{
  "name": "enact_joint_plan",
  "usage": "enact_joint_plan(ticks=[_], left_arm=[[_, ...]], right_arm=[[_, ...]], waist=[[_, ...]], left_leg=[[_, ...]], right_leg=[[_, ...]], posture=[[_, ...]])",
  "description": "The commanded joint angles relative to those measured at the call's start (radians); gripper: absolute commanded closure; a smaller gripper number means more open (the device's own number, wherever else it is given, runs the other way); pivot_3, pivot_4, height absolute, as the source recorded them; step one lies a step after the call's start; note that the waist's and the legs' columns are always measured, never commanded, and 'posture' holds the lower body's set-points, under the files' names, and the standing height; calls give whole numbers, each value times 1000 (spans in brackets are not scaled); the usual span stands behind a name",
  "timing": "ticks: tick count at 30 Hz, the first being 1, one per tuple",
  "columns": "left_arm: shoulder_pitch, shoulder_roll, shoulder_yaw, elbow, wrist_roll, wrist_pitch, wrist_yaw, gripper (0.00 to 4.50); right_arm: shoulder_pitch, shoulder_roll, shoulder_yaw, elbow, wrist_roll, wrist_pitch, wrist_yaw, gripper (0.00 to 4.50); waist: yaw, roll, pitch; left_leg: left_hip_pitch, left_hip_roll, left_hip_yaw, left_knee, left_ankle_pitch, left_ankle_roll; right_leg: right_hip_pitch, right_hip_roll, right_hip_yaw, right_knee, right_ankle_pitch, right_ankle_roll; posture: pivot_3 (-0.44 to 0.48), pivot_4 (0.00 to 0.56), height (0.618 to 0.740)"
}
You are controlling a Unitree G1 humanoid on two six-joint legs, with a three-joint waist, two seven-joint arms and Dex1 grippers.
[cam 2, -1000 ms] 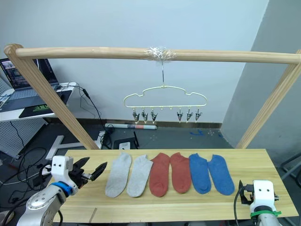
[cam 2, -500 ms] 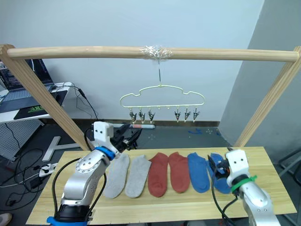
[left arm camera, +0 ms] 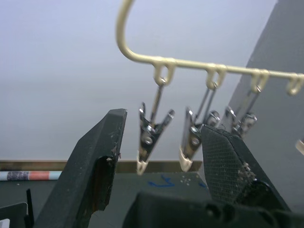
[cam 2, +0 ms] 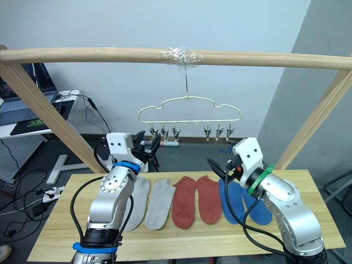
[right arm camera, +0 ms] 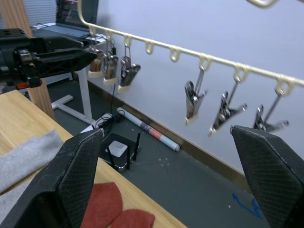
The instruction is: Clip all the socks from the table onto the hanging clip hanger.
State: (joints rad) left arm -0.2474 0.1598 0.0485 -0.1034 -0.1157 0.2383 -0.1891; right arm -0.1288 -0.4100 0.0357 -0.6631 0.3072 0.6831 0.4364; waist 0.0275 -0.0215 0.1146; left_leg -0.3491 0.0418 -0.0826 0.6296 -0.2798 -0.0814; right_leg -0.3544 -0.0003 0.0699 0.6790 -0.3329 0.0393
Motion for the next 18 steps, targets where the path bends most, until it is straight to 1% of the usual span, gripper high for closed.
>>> enact_joint_plan(ticks=[1, 6, 9, 15, 18], left_arm=[[-28, 1, -2, 2, -16, 7, -18, 1698], [-73, -7, -1, 65, 2, -21, -12, 1698], [-84, -8, 3, 83, 9, -36, -6, 1698], [-90, 5, 15, 81, 16, -60, 4, 1698], [-75, 17, 24, 62, 11, -52, 4, 1698]], right_arm=[[-46, 6, 11, -38, 31, 14, 2, 0], [-94, 7, 28, -49, 54, 41, -2, 0], [-108, 10, 37, -55, 64, 52, 0, 0], [-118, 2, 47, -70, 80, 65, 0, 0], [-116, -2, 44, -70, 82, 64, -4, 0]], waist=[[-1, -1, 4], [-2, -2, 11], [-2, -2, 12], [-2, -2, 12], [-2, -2, 12]], left_leg=[[0, 0, 0, 0, 0, 0], [0, 0, -1, 0, 0, 0], [-4, 0, -1, 0, 0, 0], [-15, 0, -1, 1, 0, 0], [-15, 0, -1, 1, 0, 0]], right_leg=[[0, 0, 0, 0, 0, 0], [0, 0, -1, 0, 0, 0], [-4, 0, -1, 0, 0, 0], [-15, 0, -1, 2, 1, 1], [-15, 0, -1, 2, 1, 1]], posture=[[102, 112, 740], [92, 114, 740], [92, 114, 740], [84, 116, 740], [84, 116, 740]])
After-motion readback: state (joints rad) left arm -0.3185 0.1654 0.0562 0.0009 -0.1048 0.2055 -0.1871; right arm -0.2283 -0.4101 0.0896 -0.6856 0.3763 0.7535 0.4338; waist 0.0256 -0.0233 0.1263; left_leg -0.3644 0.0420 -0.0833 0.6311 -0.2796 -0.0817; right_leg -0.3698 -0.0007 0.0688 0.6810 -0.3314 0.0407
